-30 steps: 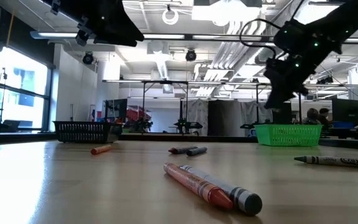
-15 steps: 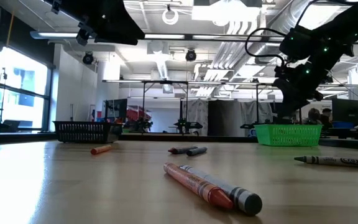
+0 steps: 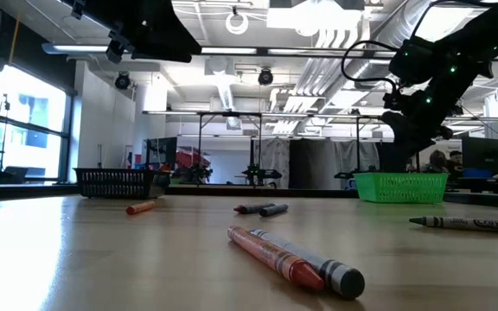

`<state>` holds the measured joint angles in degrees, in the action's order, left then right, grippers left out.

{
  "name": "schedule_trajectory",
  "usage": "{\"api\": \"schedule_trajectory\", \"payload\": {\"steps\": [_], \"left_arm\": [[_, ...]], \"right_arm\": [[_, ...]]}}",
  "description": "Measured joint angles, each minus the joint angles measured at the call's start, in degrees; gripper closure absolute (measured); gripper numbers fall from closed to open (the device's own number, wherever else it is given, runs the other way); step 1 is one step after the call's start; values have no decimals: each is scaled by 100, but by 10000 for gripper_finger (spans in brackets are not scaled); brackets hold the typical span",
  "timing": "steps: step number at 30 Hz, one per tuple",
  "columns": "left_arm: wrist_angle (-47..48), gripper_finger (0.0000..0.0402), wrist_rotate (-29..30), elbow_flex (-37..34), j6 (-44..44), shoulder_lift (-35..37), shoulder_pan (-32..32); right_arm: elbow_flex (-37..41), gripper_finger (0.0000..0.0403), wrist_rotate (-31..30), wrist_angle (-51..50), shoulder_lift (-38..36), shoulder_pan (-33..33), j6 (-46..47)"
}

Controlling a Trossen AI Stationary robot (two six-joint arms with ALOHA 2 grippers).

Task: Sort crayons
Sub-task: Put the orange crayon into the black bin

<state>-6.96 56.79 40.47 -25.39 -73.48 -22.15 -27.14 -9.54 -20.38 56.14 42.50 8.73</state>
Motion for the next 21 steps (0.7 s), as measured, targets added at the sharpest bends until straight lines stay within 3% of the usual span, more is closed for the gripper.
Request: {"api": "schedule_trajectory", "payload": {"steps": [4,12,21], "left_arm": [[0,275,-2,0,0,1,0],[0,275,-2,0,0,0,0],[-6,275,-4,0,2,0,0]], "right_arm": [[-35,305,113,-65,2,0,23],[-514,308,1734,-431,2,-453,250],[-546,316,1751,-309,15,-2079,843]]}}
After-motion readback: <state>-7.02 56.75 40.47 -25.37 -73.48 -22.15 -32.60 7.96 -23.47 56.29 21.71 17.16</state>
